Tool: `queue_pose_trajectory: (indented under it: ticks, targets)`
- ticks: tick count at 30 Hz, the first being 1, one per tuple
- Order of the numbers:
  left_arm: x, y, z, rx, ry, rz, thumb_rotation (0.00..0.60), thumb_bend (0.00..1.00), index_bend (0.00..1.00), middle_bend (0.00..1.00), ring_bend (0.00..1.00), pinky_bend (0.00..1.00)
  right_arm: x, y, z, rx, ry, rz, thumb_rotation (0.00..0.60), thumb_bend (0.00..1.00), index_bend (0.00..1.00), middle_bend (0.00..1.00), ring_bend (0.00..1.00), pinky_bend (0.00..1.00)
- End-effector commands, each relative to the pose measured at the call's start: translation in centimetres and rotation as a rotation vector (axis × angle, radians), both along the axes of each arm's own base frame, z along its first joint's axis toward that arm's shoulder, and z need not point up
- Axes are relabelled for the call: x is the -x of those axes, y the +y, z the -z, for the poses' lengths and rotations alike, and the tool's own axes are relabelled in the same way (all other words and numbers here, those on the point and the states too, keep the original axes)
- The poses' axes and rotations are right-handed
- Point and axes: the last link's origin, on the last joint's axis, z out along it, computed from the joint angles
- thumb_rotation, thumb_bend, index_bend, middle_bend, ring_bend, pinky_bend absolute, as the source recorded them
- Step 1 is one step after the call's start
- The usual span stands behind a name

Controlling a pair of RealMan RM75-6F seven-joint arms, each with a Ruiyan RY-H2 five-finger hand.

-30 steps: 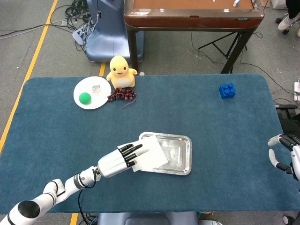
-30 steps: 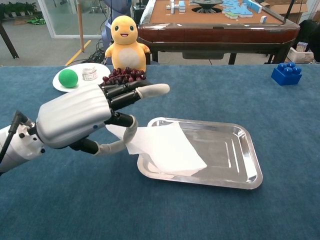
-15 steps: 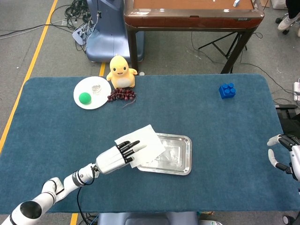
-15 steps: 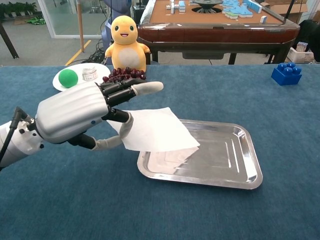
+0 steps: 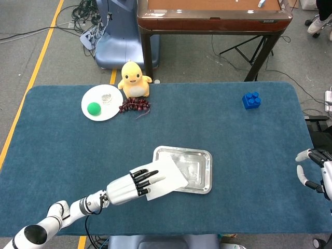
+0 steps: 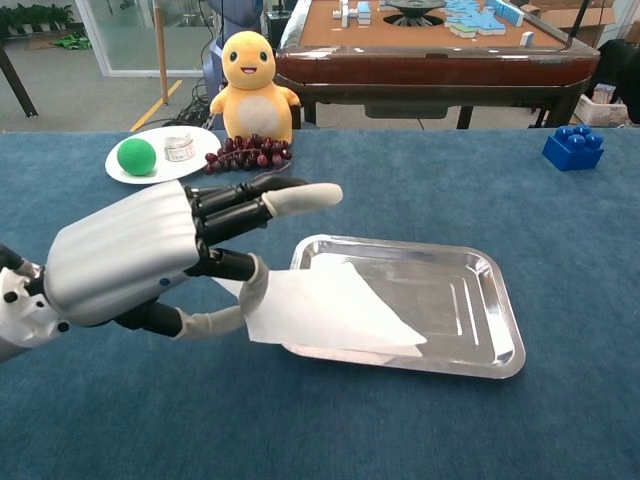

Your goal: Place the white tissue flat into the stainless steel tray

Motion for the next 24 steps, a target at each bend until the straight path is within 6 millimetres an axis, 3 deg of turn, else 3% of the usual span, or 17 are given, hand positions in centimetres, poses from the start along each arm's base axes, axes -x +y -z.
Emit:
queue_pose_trajectory:
  ticks: [1,24]
  targets:
    - [0.0,0.0,0.0,0.004,-0.001,0.002,0.6,0.43,0.61,0.03,0.0,0.3,-0.1,0.1,-0.1,-0.001,0.002,-0.005,0.6,0.46,0.48,0.42,0.27,0.37]
    - [-0.6,1.6,0.6,-0.001,0.074,0.069,0.6,0.43,0.57,0.03,0.01,0.38,0.0,0.5,-0.5,0.023,-0.003,-0.005,0.6,0.46,0.48,0.42,0.27,0.37]
